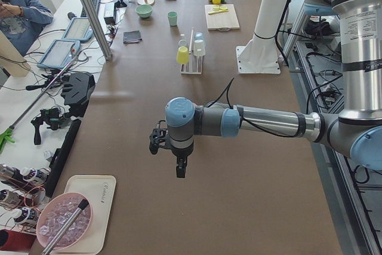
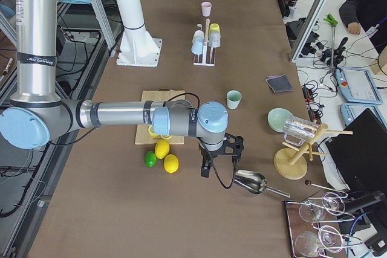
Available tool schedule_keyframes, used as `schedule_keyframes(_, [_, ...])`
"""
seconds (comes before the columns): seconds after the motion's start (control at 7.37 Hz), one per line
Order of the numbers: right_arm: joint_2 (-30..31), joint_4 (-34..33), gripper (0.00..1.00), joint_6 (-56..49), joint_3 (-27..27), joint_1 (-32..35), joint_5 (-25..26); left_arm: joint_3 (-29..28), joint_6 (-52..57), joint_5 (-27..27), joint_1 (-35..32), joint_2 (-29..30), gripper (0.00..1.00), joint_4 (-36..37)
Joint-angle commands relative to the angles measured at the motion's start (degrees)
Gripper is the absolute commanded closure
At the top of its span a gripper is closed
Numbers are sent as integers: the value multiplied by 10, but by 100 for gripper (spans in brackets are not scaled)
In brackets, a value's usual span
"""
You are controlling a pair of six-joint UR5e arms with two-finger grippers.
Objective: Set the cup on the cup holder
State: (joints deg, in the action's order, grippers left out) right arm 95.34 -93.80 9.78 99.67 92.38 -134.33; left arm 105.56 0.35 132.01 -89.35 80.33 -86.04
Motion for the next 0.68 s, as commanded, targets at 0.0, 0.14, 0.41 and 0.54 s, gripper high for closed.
schedule_keyframes(0.0, [0, 0, 0, 1, 0, 0, 0, 0, 0, 0, 1, 0, 2, 0])
schedule_keyframes(0.14, [-1, -1, 0, 0, 0, -1, 0, 0, 0, 0, 0, 0, 2, 0])
schedule_keyframes(0.41, [-9, 0, 0, 2, 4, -13, 3, 1, -1, 0, 0, 0, 2, 0])
schedule_keyframes(0.54, [-9, 0, 0, 2, 5, -13, 2, 1, -1, 0, 0, 0, 2, 0])
